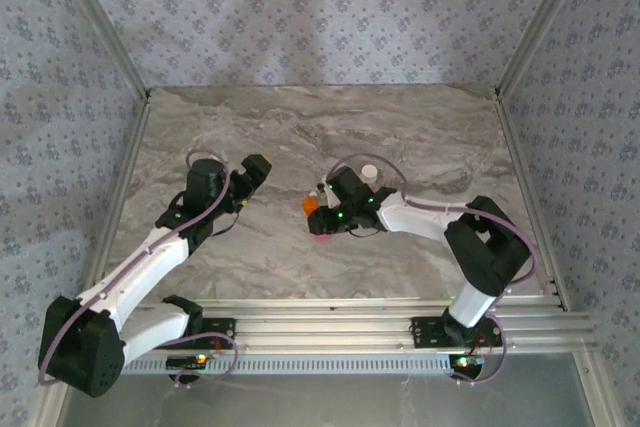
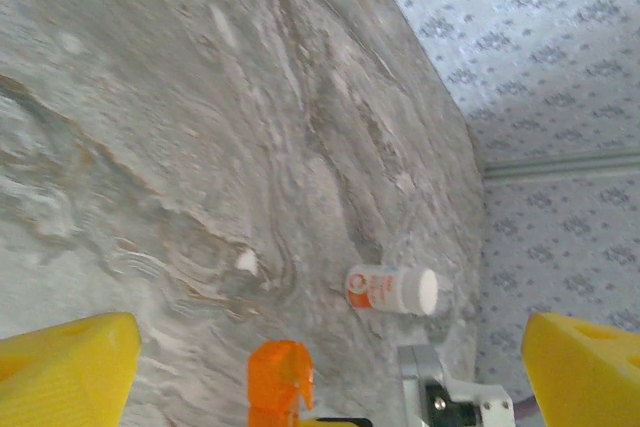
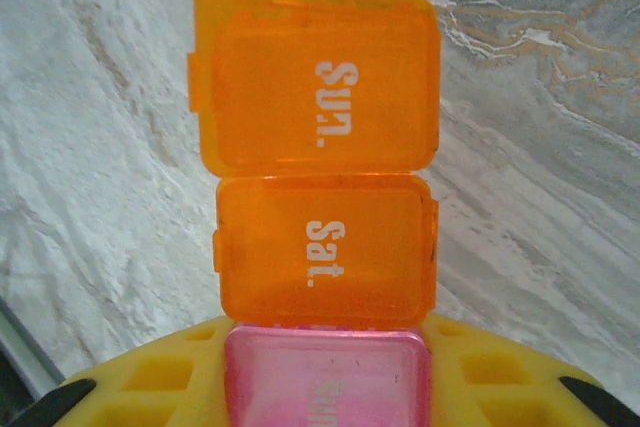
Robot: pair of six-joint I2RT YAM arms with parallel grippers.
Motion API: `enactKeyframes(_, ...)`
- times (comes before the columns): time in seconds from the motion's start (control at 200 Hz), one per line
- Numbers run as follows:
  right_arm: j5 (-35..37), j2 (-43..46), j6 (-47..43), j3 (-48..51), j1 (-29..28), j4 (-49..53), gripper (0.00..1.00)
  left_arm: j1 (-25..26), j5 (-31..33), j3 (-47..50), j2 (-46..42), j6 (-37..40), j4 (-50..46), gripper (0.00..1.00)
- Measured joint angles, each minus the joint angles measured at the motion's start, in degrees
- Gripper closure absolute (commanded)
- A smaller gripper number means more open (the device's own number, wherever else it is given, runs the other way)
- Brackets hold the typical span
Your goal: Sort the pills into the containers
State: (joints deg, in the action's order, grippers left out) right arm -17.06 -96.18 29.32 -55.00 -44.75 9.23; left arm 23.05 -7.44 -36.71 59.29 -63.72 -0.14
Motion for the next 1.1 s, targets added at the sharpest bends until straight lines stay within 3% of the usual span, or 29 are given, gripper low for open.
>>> enactKeyframes(0.345,1.4,-6.16,-5.51,-4.63,0.0,4.57,0.75,-0.44,-0.92,3.67,-5.05,1.92,-5.16,0.01)
enactKeyframes(0.54,2.34,-9.03,-8.26,-8.15,0.0,6.84,0.47,-0.87,-2.21,4.35,-6.56,3.52,-7.63,0.0)
enactKeyframes(0.6,2.82,-9.53,-9.29,-9.07,-0.02,7.45,0.42,-0.94,-2.56,4.26,-6.21,4.13,-7.91,0.01)
enactKeyframes(0.8,4.98,-9.75,-10.64,-9.92,-0.5,9.75,0.36,-1.2,-4.13,2.27,-2.75,5.49,-8.26,0.0)
enactKeyframes(1.099,8.63,-7.58,-11.45,-8.09,-1.51,13.42,0.37,-1.2,-5.75,0.07,1.2,6.54,-7.17,0.0)
